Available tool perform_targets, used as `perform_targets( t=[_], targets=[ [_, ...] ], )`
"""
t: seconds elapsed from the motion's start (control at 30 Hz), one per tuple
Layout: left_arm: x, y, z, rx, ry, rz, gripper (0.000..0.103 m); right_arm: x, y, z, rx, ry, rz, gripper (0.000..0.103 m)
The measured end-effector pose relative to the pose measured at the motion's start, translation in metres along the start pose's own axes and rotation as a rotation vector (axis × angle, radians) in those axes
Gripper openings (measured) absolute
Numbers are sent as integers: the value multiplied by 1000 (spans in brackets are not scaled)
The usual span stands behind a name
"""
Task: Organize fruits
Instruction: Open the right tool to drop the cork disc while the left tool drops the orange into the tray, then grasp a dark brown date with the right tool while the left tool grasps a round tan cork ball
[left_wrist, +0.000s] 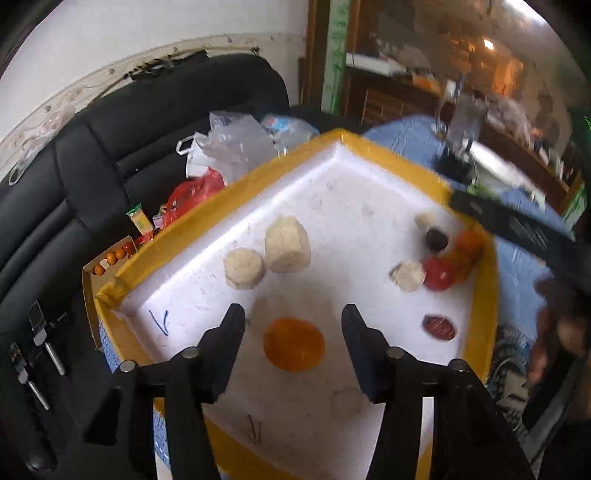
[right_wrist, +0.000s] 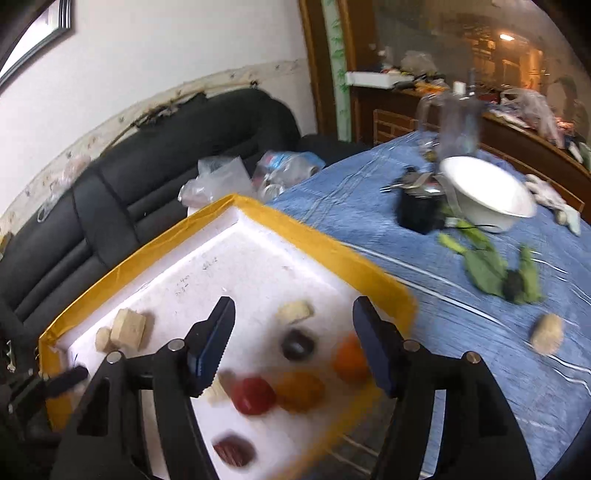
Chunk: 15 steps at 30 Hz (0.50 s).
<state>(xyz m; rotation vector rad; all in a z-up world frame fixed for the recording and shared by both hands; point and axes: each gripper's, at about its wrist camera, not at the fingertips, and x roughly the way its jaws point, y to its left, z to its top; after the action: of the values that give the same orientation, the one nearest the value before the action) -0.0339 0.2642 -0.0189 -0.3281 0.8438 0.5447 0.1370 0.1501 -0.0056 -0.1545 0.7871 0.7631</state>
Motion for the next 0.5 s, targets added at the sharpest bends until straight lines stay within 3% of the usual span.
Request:
perform_targets(
  t=[0.17, 0.27, 0.5],
  targets=[
    [-18, -12, 1, -53, -58, -35, 78, -68, -48, -32, 73, -71, -74, 73],
    [-27, -40, -1, -8, -71, -68, 78, -107, -85, -61, 131, -97, -142, 79],
    [-38, -133, -20, 210, -70, -194, 78, -181, -206, -133, 347, -95, -363, 80]
  ],
)
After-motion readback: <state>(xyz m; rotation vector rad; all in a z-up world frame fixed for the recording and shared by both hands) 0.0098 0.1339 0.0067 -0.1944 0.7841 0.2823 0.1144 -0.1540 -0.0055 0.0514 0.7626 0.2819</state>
